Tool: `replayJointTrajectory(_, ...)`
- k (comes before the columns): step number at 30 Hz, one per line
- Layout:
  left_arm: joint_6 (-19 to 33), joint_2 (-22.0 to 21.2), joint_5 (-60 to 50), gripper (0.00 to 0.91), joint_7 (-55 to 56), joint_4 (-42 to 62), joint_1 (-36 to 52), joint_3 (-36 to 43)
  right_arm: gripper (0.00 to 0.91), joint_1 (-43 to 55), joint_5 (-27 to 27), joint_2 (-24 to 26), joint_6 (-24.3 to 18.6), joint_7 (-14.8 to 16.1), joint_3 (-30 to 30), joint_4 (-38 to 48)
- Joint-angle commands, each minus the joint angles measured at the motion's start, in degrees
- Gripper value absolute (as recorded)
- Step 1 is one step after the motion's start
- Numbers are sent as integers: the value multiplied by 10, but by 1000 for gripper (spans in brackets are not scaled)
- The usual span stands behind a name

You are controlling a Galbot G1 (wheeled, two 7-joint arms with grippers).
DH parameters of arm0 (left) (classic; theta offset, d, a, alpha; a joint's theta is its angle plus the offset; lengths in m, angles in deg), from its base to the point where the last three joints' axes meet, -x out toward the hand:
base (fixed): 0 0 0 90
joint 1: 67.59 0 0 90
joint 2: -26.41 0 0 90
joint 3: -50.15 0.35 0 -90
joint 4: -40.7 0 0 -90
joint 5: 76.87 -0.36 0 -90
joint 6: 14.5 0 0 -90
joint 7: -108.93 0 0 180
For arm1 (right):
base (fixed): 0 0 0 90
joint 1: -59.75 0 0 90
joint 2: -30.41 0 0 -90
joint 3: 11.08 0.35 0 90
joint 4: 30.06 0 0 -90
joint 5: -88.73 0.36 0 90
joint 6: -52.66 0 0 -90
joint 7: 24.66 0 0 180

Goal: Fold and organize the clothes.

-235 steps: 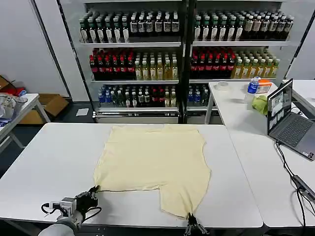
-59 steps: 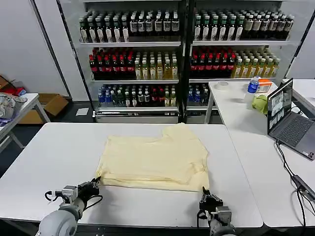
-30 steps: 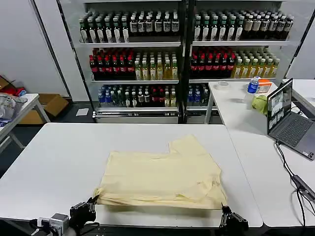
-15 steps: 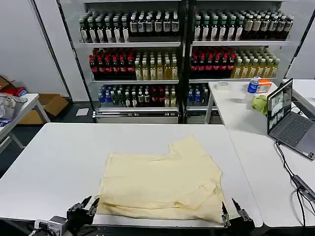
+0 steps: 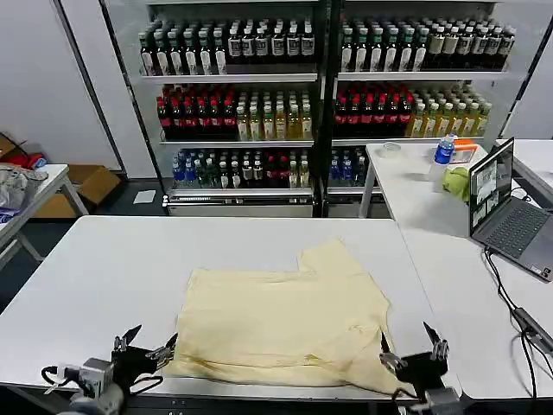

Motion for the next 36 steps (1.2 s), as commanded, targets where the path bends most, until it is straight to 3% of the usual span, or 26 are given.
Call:
replayJointTrajectory(1,-4,25,97,907,21,122,199,69,907,227,96,-9,27,-37,-79,130)
replayJointTrajectory(8,-6,36,105,907,22,187,302,155,907,337,113,-35,28,-45,-124,242)
replayJointTrajectory(17,-6,13,102,907,22,264,406,241,907,462,122,-65,28,-45,-170,379)
replayJointTrajectory(36,-7,-22,94,907,14,391,502,307,907,543,123,-120,28,-32,-190,550)
